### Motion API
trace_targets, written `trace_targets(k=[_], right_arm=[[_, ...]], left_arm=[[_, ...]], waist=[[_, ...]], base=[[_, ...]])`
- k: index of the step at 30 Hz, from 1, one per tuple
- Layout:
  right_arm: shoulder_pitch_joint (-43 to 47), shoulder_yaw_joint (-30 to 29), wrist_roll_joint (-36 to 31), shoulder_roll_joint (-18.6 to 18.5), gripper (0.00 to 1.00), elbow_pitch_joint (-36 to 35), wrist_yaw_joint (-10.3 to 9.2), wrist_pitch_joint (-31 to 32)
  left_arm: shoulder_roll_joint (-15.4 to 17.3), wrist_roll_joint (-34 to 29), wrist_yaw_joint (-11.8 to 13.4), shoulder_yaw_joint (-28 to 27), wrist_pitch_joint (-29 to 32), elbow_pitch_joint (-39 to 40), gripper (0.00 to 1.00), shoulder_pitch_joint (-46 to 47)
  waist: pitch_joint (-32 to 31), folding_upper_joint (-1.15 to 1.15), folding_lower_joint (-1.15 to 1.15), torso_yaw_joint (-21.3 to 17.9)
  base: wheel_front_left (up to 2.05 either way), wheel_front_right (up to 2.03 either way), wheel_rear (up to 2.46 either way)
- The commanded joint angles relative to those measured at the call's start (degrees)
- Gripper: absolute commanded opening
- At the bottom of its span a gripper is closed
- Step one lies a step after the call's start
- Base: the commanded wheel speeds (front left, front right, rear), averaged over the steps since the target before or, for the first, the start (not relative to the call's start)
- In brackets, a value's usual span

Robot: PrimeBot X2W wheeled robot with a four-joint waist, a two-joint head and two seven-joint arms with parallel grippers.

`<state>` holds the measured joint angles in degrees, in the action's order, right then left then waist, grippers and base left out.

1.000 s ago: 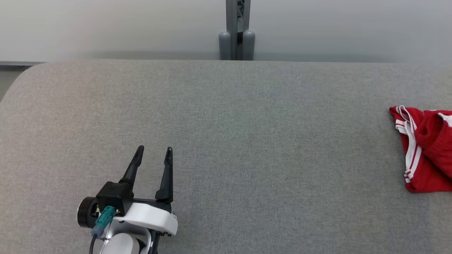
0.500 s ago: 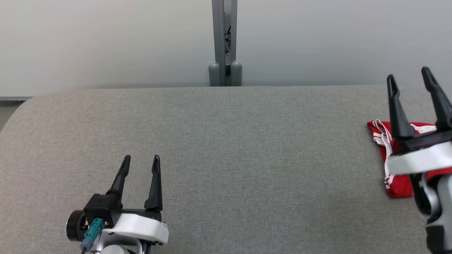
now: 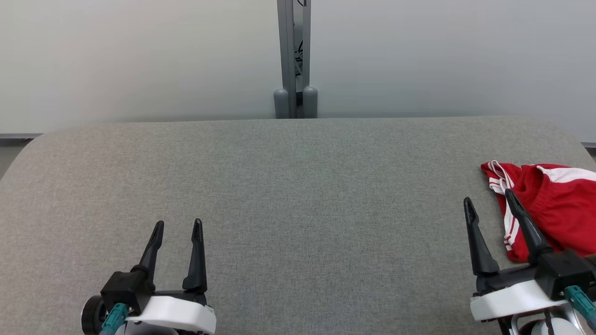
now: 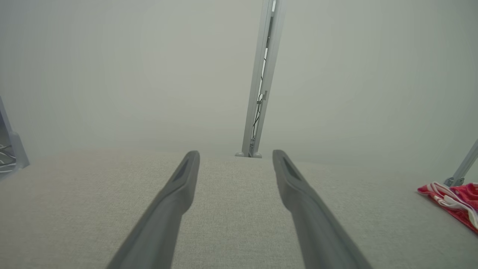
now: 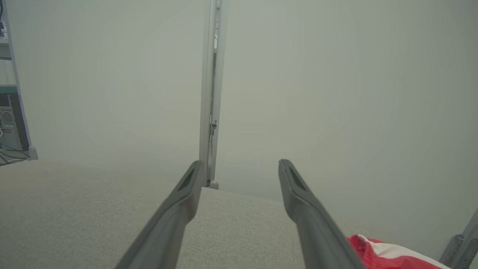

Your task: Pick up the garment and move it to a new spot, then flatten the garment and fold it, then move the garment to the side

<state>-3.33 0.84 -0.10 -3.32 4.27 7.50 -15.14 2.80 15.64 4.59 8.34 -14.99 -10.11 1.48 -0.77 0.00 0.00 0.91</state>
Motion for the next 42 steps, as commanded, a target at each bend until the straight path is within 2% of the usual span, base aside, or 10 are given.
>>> trace_targets(k=[1, 5, 6, 14, 23, 42], right_arm=[[0.8, -0.2, 0.4, 0.2, 1.00, 0.4, -0.01, 0.0], [1.4, 0.5, 0.3, 0.3, 1.00, 1.3, -0.01, 0.0], [1.2, 1.4, 1.9, 0.3, 1.00, 3.7, -0.01, 0.0], [1.1, 1.8, 1.7, 0.3, 1.00, 4.2, -0.01, 0.0], [1.2, 1.7, 0.7, 0.3, 1.00, 4.1, -0.01, 0.0], [1.1, 2.4, 0.2, 0.3, 1.00, 3.6, -0.01, 0.0]], left_arm=[[0.2, 0.6, -0.7, -0.1, -0.2, -0.2, 1.00, -1.1], [0.3, 1.0, -1.1, -0.5, -0.2, -0.8, 1.00, -1.2], [0.2, 2.9, -1.7, -1.0, -0.2, -1.7, 1.00, -2.2], [0.3, 3.2, -3.0, -1.5, -0.2, -2.4, 1.00, -2.6], [0.2, 3.9, -2.4, -2.3, -0.2, -2.2, 1.00, -3.1], [0.3, 6.3, -3.0, -2.9, -0.2, -2.6, 1.00, -2.7]], waist=[[-0.1, 0.00, 0.00, -0.1], [-0.2, 0.00, 0.00, -0.1], [-0.2, 0.00, 0.00, 0.2], [-0.4, 0.00, 0.00, 0.1], [-0.7, 0.00, 0.00, 0.3], [-0.3, 0.00, 0.00, 1.3]], base=[[0.00, 0.00, 0.00], [0.00, 0.00, 0.00], [0.00, 0.00, 0.00], [0.00, 0.00, 0.00], [0.00, 0.00, 0.00], [0.00, 0.00, 0.00]])
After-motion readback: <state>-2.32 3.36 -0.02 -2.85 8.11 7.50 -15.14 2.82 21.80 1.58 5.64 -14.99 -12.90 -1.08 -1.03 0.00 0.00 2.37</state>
